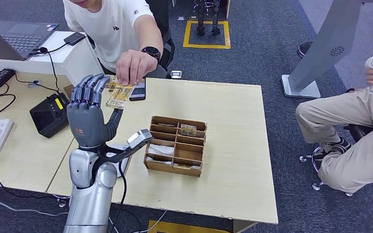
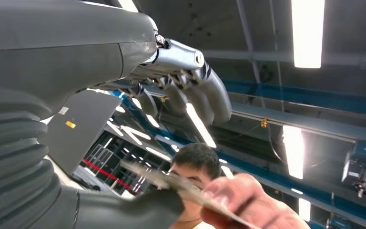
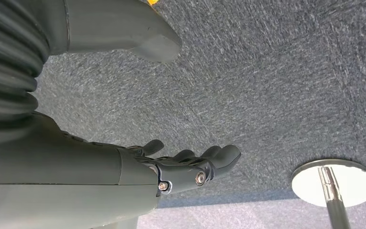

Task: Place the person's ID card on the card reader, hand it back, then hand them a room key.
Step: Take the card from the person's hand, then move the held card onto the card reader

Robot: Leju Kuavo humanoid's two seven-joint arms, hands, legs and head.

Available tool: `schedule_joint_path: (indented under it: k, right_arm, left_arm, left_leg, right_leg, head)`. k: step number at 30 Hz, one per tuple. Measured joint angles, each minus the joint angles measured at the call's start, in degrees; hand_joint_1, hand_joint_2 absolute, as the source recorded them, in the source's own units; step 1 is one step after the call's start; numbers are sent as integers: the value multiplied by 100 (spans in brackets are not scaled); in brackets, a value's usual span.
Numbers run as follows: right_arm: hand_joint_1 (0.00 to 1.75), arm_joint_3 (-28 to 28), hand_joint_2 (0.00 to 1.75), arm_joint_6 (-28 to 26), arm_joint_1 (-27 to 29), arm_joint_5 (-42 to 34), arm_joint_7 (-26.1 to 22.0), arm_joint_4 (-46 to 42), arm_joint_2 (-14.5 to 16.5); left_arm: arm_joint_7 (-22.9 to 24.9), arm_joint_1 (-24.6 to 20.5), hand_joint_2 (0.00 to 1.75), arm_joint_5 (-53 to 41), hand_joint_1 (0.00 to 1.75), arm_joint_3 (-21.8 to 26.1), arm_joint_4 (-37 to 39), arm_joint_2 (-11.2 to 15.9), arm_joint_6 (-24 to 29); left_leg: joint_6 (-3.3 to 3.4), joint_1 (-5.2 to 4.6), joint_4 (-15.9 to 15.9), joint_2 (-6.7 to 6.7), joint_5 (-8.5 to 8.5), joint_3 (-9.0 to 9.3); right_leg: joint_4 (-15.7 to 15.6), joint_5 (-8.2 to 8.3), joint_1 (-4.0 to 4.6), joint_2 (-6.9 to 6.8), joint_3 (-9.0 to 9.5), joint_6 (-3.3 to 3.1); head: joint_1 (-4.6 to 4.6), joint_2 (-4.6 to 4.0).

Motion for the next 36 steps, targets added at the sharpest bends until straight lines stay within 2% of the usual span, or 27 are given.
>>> schedule_joint_path:
  k: [25,36]
  right_arm:
    - [0,-1,175,0,-12,-33,-14,78,-27]
    - [0,-2,175,0,-11,-166,15,58,-27]
  left_arm:
    - [-228,5,175,309,175,15,-29,0,0]
    - [-355,123,175,520,175,528,-72,3,2]
  left_leg:
    - [0,0,0,-2,0,-3]
    - [0,0,-1,-2,0,-5]
  right_leg:
    - [1,0,0,0,1,0]
    - [1,-1,0,-2,1,1]
  head:
    - [0,0]
    - [0,0]
